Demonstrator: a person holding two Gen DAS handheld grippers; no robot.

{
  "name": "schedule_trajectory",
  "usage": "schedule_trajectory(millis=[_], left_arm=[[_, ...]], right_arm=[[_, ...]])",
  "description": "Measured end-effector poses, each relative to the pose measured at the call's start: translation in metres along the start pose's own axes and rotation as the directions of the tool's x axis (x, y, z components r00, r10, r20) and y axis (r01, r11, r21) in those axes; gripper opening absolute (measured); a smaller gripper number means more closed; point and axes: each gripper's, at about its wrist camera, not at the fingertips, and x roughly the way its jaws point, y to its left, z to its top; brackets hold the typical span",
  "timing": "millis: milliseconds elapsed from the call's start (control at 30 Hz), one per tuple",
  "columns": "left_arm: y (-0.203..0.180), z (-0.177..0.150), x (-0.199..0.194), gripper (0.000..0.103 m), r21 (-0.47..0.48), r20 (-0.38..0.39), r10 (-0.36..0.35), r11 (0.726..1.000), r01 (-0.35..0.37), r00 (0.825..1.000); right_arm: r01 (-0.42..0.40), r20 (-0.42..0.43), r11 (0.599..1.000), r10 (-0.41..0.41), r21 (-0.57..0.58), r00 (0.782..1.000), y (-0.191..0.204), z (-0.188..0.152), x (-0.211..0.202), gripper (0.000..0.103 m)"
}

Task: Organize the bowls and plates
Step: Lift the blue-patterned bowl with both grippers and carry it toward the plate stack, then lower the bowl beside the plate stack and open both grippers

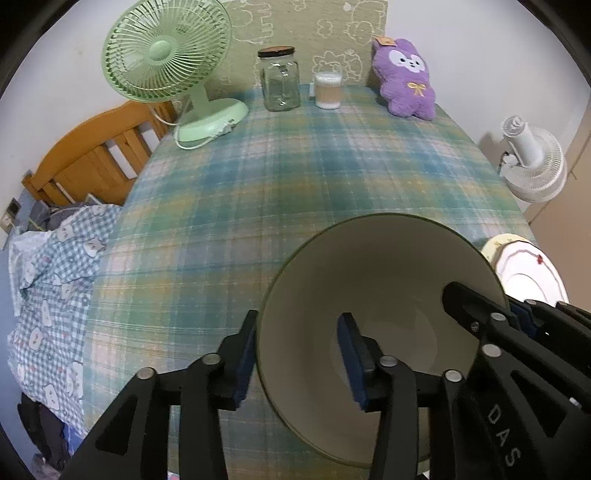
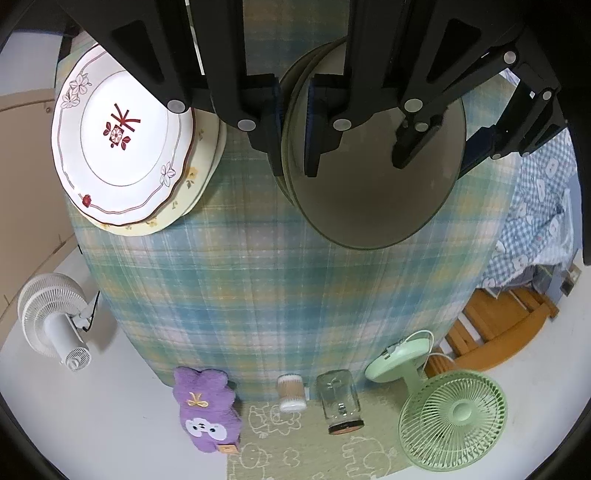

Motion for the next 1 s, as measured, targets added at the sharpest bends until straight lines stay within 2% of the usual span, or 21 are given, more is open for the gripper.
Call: schedule_trajectory(millis=[33, 67, 200, 367, 400, 433, 500, 567, 667, 867, 967, 1000], left_arm=[[0.000, 0.000, 0.000, 0.060, -0.001, -0.004, -0.014, 1.000, 0.014, 1.000], [0.000, 0.000, -0.001, 0.063, -0.001, -0.003, -0.015, 1.000, 0.015, 1.000], [0.000, -0.001, -0.002, 0.067, 0.010, -0.003, -0.026, 1.000, 0.026, 1.000], [0.001, -0.001, -0.001, 0.067, 0.005, -0.005, -0.049, 0.999, 0.049, 0.999], [0.002, -0.001, 0.000, 0.065, 0.000, -0.006, -0.053, 0.999, 0.053, 0.999], [0.003, -0.001, 0.001, 0.052, -0.009, -0.008, -0.063, 0.998, 0.063, 0.998], [0.005, -0.001, 0.004, 0.037, -0.021, -0.022, -0.066, 0.998, 0.065, 0.998], [0.006, -0.001, 0.004, 0.036, -0.024, -0.017, -0.060, 0.998, 0.059, 0.998], [0.008, -0.002, 0.004, 0.032, -0.027, -0.011, -0.054, 0.998, 0.054, 0.998], [0.009, -0.002, 0.003, 0.034, -0.032, -0.012, -0.063, 0.998, 0.063, 0.998], [0.010, -0.002, 0.002, 0.036, -0.035, -0.011, -0.078, 0.996, 0.078, 0.997], [0.011, -0.002, 0.000, 0.039, -0.032, -0.005, -0.084, 0.996, 0.084, 0.996]], right_arm=[[-0.001, -0.003, 1.000, 0.001, -0.001, 1.000, 0.000, 0.000, 0.000, 0.015], [-0.001, -0.006, 1.000, 0.001, -0.003, 1.000, 0.001, 0.000, 0.000, 0.015], [0.009, -0.011, 1.000, -0.009, -0.011, 1.000, 0.002, -0.001, -0.002, 0.015], [0.027, -0.022, 0.999, -0.028, -0.023, 0.999, 0.005, 0.001, -0.002, 0.015], [0.032, -0.024, 0.999, -0.032, -0.024, 0.999, 0.005, 0.001, -0.003, 0.015], [0.040, -0.026, 0.999, -0.041, -0.026, 0.999, 0.006, 0.001, -0.004, 0.015], [0.078, -0.019, 0.996, -0.078, -0.038, 0.997, 0.009, 0.002, -0.005, 0.015], [0.120, -0.004, 0.991, -0.120, -0.056, 0.993, 0.013, 0.002, -0.006, 0.015], [0.132, 0.003, 0.989, -0.132, -0.067, 0.991, 0.015, 0.003, -0.006, 0.015], [0.144, -0.007, 0.988, -0.145, -0.054, 0.989, 0.013, 0.005, -0.003, 0.015], [0.149, -0.006, 0.987, -0.149, -0.054, 0.989, 0.014, 0.006, -0.003, 0.026], [0.150, -0.001, 0.987, -0.150, -0.051, 0.989, 0.014, 0.006, -0.004, 0.034]])
